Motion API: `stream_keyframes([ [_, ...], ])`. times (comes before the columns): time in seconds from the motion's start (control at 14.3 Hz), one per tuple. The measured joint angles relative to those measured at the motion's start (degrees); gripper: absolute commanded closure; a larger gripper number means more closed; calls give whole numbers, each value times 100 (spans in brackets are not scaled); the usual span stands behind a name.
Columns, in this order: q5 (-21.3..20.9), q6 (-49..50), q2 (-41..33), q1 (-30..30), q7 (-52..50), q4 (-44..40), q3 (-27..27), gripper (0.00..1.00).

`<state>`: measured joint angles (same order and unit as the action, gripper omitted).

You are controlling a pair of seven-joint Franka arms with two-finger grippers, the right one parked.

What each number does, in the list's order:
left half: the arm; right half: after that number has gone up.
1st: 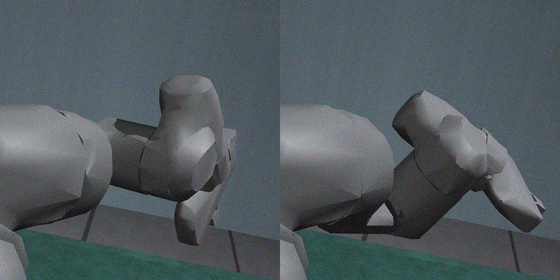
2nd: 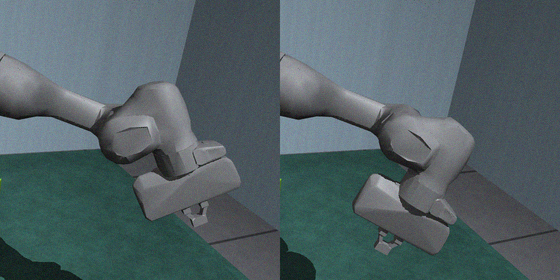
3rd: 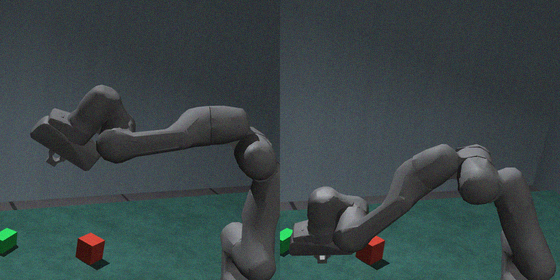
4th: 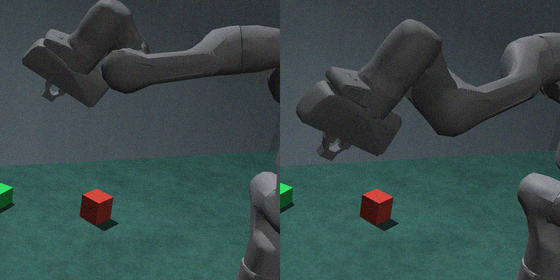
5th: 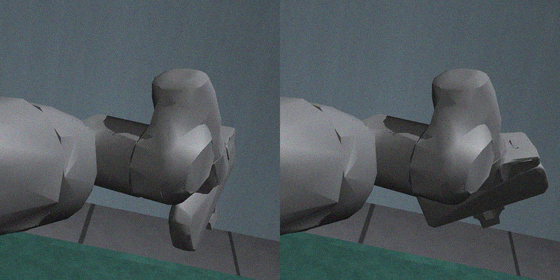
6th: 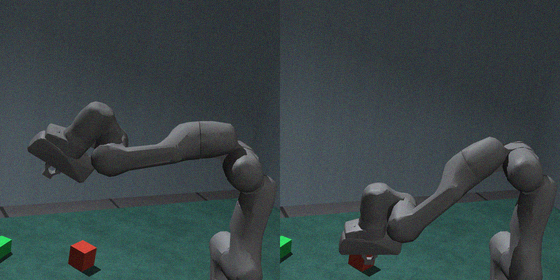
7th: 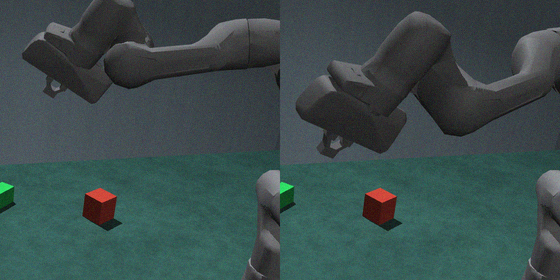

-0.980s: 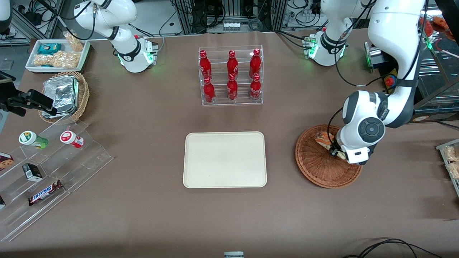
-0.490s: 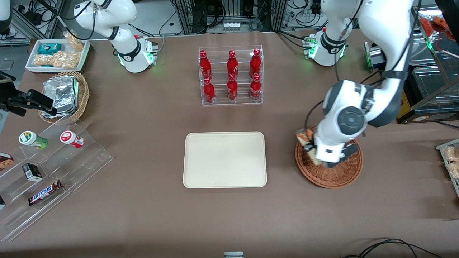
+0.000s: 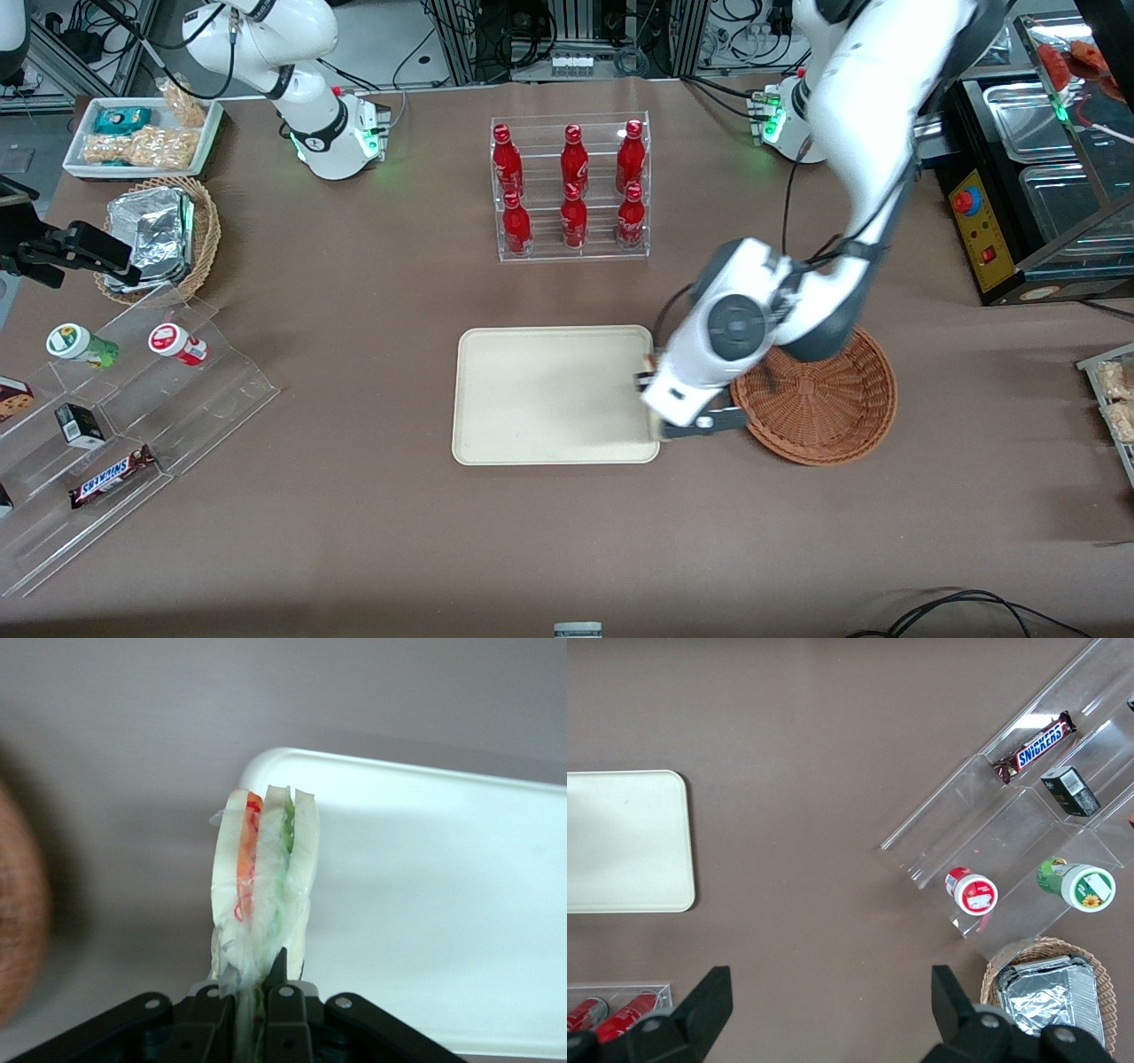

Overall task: Place sandwich from basket to tray
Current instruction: 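Carry the sandwich with the left gripper over the cream tray, then lower the sandwich onto the tray and open the left gripper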

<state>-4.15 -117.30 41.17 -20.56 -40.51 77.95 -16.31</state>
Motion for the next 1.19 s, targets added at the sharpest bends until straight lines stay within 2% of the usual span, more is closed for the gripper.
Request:
stream_keyframes([
  [0.42,-710,-25,937,-1015,-872,-1167,11,99],
  [0.77,-782,-834,1509,-1208,-1016,-1442,23,96],
  [0.84,-782,-962,1591,-1208,-1016,-1454,25,86],
  [0.98,-782,-1010,1633,-1222,-1015,-1512,15,0],
  [1.19,-782,-1009,1629,-1227,-1018,-1593,15,0],
])
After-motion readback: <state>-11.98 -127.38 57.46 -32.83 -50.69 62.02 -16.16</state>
